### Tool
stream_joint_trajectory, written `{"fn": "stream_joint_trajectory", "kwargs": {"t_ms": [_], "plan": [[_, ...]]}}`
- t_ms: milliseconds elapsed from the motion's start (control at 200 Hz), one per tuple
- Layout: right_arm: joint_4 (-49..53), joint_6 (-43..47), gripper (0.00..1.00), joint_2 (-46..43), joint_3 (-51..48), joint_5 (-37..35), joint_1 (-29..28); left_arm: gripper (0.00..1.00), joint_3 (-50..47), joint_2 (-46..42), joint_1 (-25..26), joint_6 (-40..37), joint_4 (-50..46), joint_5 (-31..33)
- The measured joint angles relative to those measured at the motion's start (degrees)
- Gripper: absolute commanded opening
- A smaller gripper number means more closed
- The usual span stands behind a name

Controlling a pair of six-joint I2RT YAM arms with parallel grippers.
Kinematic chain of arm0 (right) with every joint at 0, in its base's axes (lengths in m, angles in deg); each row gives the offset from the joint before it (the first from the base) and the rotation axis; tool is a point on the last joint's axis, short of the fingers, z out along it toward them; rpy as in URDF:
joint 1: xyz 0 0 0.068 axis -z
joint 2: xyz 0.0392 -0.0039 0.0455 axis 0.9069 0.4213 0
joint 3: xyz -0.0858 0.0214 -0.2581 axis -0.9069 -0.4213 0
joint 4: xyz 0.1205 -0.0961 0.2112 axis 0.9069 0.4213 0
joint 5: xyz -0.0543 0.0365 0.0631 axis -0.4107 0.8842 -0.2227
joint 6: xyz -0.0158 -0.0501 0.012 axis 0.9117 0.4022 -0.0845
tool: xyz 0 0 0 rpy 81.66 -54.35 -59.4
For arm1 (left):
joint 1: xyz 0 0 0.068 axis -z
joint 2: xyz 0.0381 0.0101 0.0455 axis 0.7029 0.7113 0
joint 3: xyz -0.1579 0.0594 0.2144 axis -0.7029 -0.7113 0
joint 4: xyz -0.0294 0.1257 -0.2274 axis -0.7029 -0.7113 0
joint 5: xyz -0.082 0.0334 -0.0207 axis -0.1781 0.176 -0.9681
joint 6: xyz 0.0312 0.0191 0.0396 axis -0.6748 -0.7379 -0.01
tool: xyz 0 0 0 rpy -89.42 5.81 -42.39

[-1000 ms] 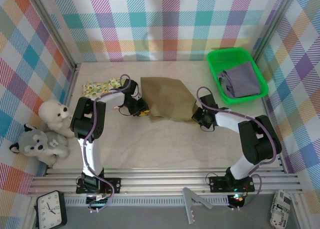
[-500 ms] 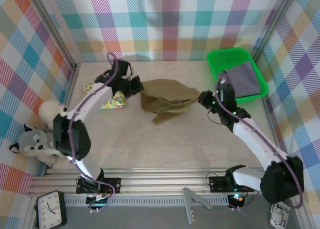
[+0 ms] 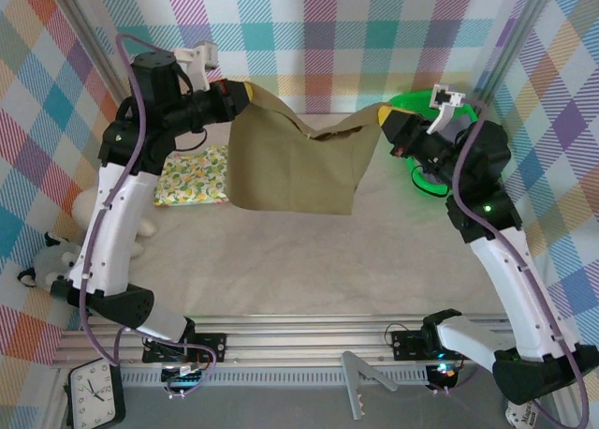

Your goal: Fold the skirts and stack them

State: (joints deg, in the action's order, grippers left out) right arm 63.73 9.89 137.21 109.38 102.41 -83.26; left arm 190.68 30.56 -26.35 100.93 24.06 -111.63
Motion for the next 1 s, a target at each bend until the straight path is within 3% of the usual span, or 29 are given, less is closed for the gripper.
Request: {"fn": "stream_joint_trajectory", "kwargs": {"t_ms": [235,395,565,670,705,725,745,790,820,830,840,920,1005], "plan": [[0.00,-0.76,0.00,-7.85,-3.28,5.07,0.00,0.00,-8.55,-10.34,0.07,0.17,0.90,-4.87],[0.28,-1.14,0.00,-11.08,-6.05,4.87,0.00,0.00,-9.25,-11.96,0.07,0.52,0.61,-6.01],[1.31,0.44,0.00,-10.86,-10.40,-1.16,0.11,0.00,-9.33,-5.77,0.15,0.52,0.61,-2.95],[1.40,2.62,0.00,-4.04,-11.58,-5.05,1.18,0.03,-6.62,5.11,0.09,0.48,0.37,0.22],[1.22,2.99,0.19,0.26,-11.37,-6.01,2.16,0.29,-4.09,10.19,-0.22,0.31,0.22,1.09],[1.29,3.19,0.31,2.60,-11.02,-6.38,2.84,0.51,-1.73,14.12,-0.44,0.48,-0.35,1.53],[1.31,3.02,0.43,5.84,-10.51,-6.78,3.74,0.66,0.26,17.92,-0.50,0.26,-0.50,2.14],[1.62,3.17,0.58,12.92,-8.57,-7.39,5.70,0.87,7.26,26.99,-0.76,0.87,-2.71,3.06],[1.86,3.15,0.83,18.12,-6.93,-7.78,6.86,0.97,13.16,34.21,-1.05,1.60,-4.02,3.96],[2.05,3.17,0.95,19.93,-6.29,-8.07,7.30,0.99,14.38,35.74,-1.14,1.70,-4.22,4.33],[2.08,3.15,0.99,21.79,-5.79,-8.37,7.63,1.00,15.93,37.90,-1.25,1.88,-4.35,4.46],[2.97,2.58,0.99,32.15,-3.69,-9.33,9.46,1.00,24.26,50.47,-1.99,3.72,-7.06,6.10],[4.22,1.49,0.99,36.37,-4.92,-9.18,10.05,1.00,23.78,54.95,-2.05,5.31,-10.47,7.39]]}}
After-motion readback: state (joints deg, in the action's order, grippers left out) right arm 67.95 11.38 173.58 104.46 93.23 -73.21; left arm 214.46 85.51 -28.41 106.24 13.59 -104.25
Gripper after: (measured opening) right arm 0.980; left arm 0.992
